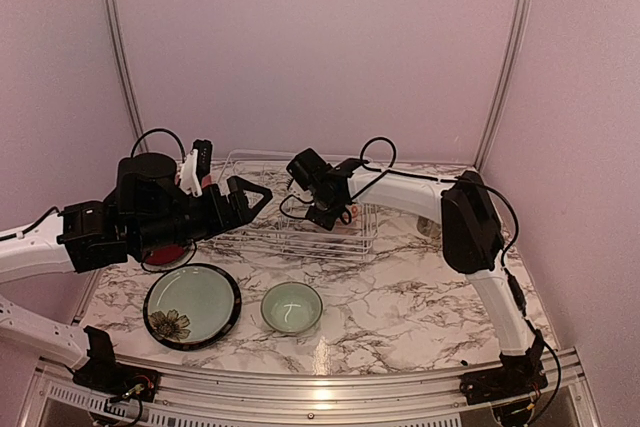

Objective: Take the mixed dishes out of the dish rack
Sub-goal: Pass from the right arm to the left

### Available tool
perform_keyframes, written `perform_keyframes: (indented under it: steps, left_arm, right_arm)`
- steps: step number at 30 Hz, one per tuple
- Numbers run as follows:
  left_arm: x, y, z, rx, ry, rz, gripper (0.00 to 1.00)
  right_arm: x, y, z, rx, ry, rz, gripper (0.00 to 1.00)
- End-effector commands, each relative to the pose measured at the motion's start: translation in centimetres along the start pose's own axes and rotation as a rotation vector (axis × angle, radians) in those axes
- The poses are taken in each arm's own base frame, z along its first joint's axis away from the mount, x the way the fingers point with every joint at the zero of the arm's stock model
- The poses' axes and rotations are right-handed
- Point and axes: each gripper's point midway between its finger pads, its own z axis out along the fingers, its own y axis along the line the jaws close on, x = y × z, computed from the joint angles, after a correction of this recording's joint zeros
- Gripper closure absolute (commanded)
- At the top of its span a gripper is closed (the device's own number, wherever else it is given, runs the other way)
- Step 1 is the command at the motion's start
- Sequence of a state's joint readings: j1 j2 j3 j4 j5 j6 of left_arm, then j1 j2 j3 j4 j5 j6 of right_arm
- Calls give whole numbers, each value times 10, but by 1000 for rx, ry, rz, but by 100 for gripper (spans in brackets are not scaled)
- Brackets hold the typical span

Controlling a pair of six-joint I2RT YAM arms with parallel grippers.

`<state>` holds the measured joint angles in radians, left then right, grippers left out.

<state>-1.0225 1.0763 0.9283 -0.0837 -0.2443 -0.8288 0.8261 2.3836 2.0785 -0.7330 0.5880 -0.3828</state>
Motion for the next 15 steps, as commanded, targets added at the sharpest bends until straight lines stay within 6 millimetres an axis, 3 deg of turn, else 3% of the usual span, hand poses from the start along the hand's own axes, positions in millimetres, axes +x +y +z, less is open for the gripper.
perform_keyframes:
  steps: [1, 15]
  left_arm:
    - [-5, 3, -3, -3, -26, -8, 1]
    - [-6, 4, 1, -16, -32, -9, 1]
  right_arm:
    - [-32, -40, -35, 5, -138, 145, 53]
    - [-37, -96, -52, -130, -280, 485, 58]
